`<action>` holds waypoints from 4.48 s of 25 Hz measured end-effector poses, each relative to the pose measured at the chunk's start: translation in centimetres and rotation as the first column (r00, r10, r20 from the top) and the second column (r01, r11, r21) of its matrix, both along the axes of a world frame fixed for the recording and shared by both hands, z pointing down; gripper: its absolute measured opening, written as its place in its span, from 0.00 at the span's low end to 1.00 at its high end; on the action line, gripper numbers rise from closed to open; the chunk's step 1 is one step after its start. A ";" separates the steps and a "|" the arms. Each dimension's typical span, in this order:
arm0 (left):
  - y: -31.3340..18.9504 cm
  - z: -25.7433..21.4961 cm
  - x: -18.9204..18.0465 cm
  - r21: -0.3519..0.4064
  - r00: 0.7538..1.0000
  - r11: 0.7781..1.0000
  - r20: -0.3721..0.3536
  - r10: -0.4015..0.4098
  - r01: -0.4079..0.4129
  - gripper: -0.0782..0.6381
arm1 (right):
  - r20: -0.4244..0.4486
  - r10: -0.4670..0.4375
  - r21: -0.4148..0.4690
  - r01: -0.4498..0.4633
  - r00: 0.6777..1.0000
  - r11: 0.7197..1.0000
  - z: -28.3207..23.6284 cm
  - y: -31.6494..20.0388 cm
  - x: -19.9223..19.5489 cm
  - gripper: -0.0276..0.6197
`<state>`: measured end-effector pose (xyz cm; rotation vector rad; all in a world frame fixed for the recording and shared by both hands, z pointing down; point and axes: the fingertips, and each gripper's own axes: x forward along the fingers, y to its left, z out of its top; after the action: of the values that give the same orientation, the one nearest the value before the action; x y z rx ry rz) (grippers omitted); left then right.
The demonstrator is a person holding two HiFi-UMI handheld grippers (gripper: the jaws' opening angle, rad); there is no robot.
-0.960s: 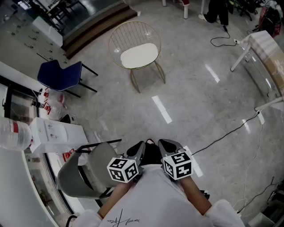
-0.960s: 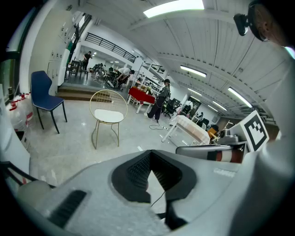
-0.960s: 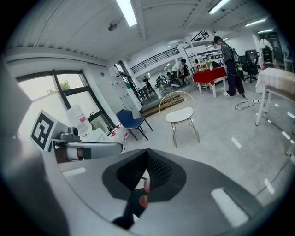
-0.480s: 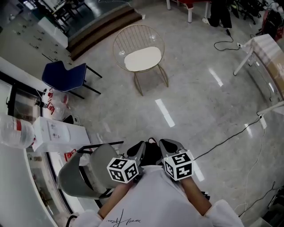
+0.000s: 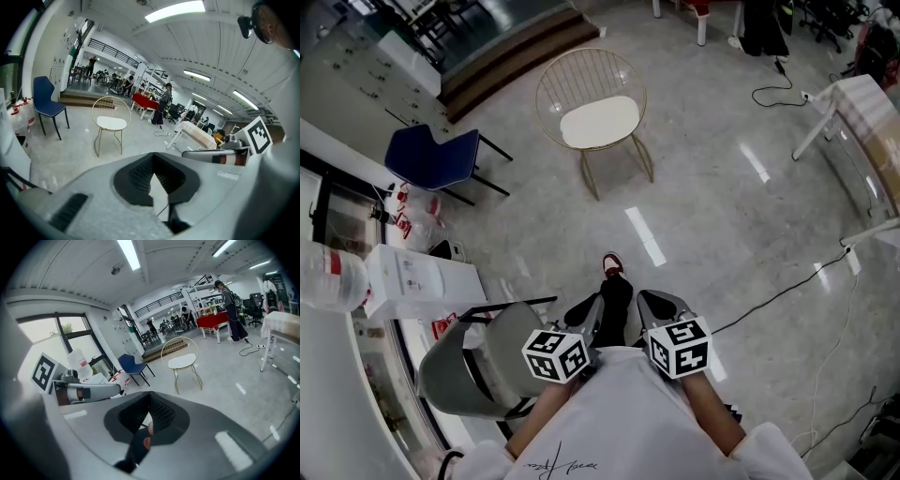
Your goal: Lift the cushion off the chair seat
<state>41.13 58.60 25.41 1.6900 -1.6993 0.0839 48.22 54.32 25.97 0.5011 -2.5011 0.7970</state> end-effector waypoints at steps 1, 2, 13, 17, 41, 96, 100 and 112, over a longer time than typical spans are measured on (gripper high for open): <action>-0.2 0.0 -0.4 0.002 1.000 1.000 0.000 -0.001 0.001 0.11 | -0.001 0.002 0.002 -0.002 1.000 1.000 0.0 -0.3 -0.3 0.05; -0.5 0.0 -0.8 0.003 1.000 1.000 0.001 -0.002 0.002 0.11 | -0.005 0.005 0.004 -0.005 1.000 1.000 0.1 -0.6 -0.6 0.05; -5.7 0.9 -6.3 0.029 0.999 1.000 0.033 -0.005 0.004 0.11 | -0.031 0.048 0.042 -0.047 0.998 0.998 0.2 -5.9 -4.3 0.05; -8.2 1.2 -8.4 0.039 1.000 0.999 0.023 0.005 -0.006 0.11 | -0.041 0.036 0.068 -0.033 0.999 0.997 0.0 -8.2 -6.9 0.05; -20.5 0.5 -26.6 0.053 0.997 0.998 -0.072 -0.028 0.032 0.11 | -0.136 -0.058 0.070 0.068 0.989 0.995 -0.9 -20.3 -25.3 0.05; -50.0 1.9 -50.1 0.004 0.990 0.996 -0.111 -0.086 0.087 0.11 | -0.116 -0.076 0.034 0.080 0.990 0.996 0.7 -51.7 -48.4 0.05; -53.7 2.3 -51.7 -0.015 0.989 0.996 -0.118 -0.086 0.085 0.11 | -0.130 -0.083 0.020 0.087 0.988 0.996 1.2 -55.5 -50.3 0.05; -63.4 4.0 -55.4 -0.060 0.985 0.992 -0.124 -0.118 0.111 0.11 | -0.161 -0.119 -0.029 0.116 0.980 0.993 2.9 -64.8 -53.4 0.05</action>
<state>-14.30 -4.82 29.39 1.5229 -1.6801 -0.0318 -5.14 -10.50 28.87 0.3910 -2.3464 0.7053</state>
